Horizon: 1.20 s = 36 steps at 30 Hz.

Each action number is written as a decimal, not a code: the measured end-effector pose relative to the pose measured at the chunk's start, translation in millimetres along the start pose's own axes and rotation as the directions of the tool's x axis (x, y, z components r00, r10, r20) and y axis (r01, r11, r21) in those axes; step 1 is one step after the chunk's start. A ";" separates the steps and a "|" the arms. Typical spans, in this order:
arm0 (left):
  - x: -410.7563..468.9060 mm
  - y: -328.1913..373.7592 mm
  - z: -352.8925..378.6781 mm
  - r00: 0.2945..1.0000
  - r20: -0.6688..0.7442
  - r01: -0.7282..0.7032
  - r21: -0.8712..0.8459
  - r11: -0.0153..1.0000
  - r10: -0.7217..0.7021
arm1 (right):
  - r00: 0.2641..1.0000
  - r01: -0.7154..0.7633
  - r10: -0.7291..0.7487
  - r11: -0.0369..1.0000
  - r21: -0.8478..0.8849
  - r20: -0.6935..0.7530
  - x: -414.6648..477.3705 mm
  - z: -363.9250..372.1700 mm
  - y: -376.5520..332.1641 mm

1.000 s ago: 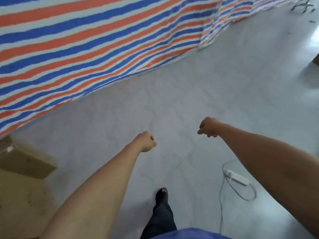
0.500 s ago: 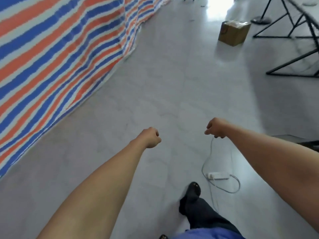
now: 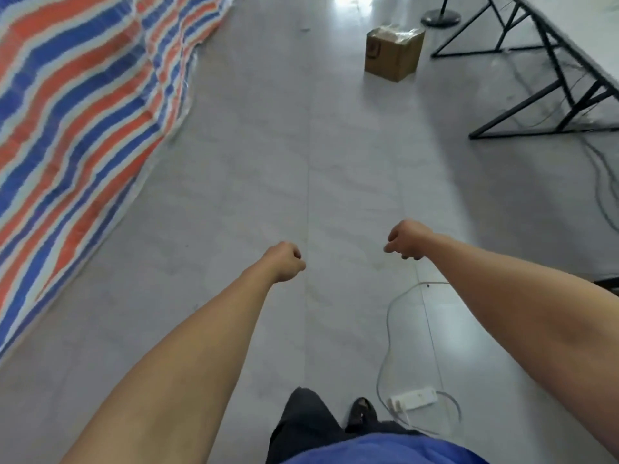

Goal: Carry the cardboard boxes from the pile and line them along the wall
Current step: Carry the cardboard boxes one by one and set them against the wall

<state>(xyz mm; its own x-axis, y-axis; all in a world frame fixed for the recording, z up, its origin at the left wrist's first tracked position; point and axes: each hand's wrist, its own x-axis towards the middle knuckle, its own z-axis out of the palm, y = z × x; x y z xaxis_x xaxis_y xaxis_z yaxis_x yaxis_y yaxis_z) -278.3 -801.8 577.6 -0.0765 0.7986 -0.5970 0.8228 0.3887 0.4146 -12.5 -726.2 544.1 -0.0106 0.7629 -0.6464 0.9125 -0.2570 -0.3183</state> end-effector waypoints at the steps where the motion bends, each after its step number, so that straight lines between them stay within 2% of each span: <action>1: 22.0 12.0 -11.5 1.000 0.011 -0.009 0.004 1.000 0.009 | 1.000 -0.012 0.012 1.000 0.007 -0.005 18.7 -16.0 -3.0; 10: 248.0 95.5 -108.7 0.994 0.105 -0.026 0.032 0.999 0.022 | 0.991 -0.124 0.127 0.991 0.047 -0.047 204.7 -149.8 -34.4; 13: 319.3 128.8 -153.0 0.990 0.137 -0.047 0.072 0.996 0.037 | 0.988 -0.137 0.141 0.988 0.071 -0.062 262.6 -199.1 -60.3; 16: 381.3 177.3 -206.5 0.990 0.105 -0.108 0.113 0.988 0.096 | 0.987 -0.101 0.114 0.988 0.113 -0.113 305.9 -251.3 -92.5; 20: 452.3 243.0 -256.5 0.979 0.119 -0.184 0.162 0.969 0.166 | 0.980 -0.132 0.115 0.986 -0.102 -0.159 354.4 -316.7 -113.2; 24: 542.2 297.2 -285.8 0.965 0.124 -0.256 0.235 0.938 0.232 | 0.982 -0.125 0.087 0.964 -0.234 -0.165 427.4 -378.2 -117.4; 28: 626.8 342.8 -305.2 0.963 0.142 -0.262 0.303 0.917 0.228 | 0.988 -0.120 0.083 0.943 -0.309 -0.133 512.7 -428.4 -118.4; 32: 743.1 419.9 -349.3 0.965 0.138 -0.260 0.354 0.898 0.225 | 0.994 -0.109 0.088 0.926 -0.362 -0.072 633.3 -517.9 -126.7; 36: 818.1 475.3 -395.4 0.963 0.104 -0.270 0.371 0.888 0.250 | 0.997 -0.058 0.026 0.901 -0.431 -0.079 713.3 -593.8 -151.6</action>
<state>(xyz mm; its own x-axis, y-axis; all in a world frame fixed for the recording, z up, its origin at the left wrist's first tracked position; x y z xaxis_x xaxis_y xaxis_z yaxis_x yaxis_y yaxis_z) -172.4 218.0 557.7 0.1901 0.8183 -0.5425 0.9607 -0.0410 0.2747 84.5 209.2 543.1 0.0454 0.8003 -0.5979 0.9986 -0.0197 0.0495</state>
